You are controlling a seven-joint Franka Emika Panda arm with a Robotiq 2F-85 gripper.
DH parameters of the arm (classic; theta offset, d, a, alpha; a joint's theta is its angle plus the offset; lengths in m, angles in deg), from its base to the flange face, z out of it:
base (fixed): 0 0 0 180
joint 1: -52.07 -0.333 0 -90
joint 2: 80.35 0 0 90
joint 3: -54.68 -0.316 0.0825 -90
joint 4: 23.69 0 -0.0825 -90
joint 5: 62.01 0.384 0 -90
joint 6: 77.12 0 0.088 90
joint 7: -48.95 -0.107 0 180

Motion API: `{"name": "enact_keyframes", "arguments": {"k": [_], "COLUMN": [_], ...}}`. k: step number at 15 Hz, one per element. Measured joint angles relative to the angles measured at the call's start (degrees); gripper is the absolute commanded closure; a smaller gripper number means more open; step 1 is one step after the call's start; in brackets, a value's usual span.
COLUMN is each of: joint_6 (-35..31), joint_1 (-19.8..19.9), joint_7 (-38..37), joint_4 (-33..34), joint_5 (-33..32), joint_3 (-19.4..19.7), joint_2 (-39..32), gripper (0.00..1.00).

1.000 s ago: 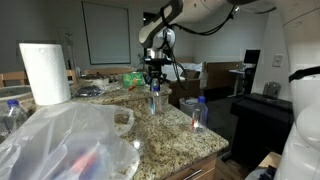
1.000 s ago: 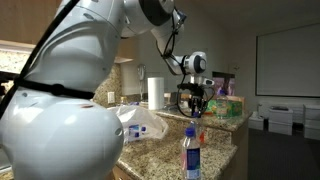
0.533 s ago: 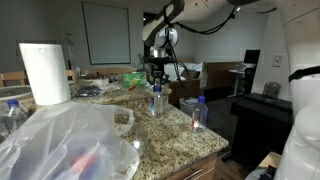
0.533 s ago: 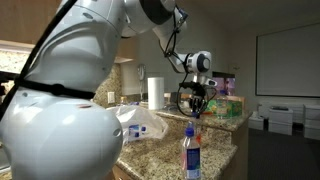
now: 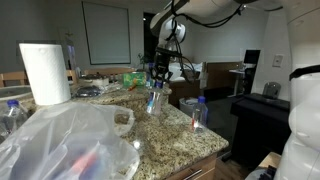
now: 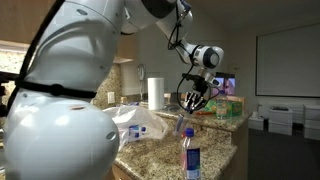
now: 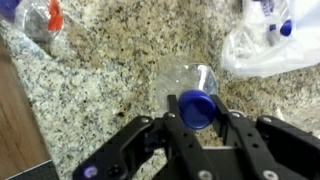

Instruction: Pick up the bottles from the counter and put them in the plastic bag

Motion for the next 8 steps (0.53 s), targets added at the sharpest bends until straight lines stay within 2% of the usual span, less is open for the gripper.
{"name": "enact_keyframes", "arguments": {"k": [5, 8], "joint_6": [10.1, 14.0], "joint_1": [1.0, 0.5], "joint_7": [6.1, 7.2], "joint_4": [-0.8, -0.9], "joint_5": [7.2, 12.3], "joint_3": [-0.8, -2.8], "joint_2": [-1.7, -2.7], "gripper": [0.90, 0.90]}}
